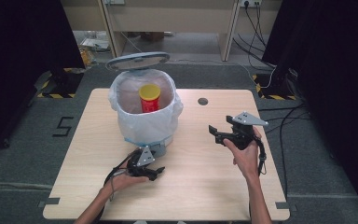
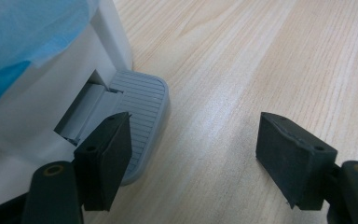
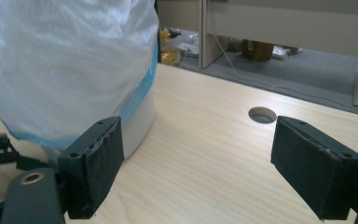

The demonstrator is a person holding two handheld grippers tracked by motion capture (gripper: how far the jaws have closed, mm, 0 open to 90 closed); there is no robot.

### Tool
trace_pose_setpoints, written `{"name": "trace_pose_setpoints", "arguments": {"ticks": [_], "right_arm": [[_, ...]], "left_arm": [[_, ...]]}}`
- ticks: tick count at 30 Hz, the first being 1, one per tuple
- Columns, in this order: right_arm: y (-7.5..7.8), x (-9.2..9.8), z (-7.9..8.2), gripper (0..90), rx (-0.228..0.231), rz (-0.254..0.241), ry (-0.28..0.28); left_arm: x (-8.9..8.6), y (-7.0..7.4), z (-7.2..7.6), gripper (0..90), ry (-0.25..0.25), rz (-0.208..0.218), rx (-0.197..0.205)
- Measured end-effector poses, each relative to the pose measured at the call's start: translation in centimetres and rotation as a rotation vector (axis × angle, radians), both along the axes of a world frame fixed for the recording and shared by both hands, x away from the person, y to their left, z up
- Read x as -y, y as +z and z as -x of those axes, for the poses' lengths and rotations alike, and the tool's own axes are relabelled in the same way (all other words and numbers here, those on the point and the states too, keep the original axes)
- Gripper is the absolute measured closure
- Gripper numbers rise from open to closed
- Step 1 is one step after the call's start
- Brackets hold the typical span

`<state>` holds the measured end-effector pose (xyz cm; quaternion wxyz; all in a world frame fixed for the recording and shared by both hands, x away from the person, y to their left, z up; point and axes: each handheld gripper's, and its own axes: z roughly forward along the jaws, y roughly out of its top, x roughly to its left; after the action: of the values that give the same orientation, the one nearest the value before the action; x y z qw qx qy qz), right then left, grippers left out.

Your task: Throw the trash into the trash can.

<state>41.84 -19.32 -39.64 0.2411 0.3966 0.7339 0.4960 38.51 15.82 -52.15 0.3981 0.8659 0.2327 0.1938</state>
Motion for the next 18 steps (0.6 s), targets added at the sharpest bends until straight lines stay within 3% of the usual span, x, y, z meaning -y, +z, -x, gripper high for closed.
{"name": "trace_pose_setpoints", "arguments": {"ticks": [11,18], "right_arm": [[-3.3,-0.2,1.2,17.1,-0.033,0.074,-0.004],[-5.5,-0.8,2.1,17.1,-0.060,0.095,-0.002]], "left_arm": [[0.0,0.0,0.0,26.0,0.000,-0.001,-0.003],[0.0,0.0,0.0,26.0,0.005,0.000,-0.001]]}}
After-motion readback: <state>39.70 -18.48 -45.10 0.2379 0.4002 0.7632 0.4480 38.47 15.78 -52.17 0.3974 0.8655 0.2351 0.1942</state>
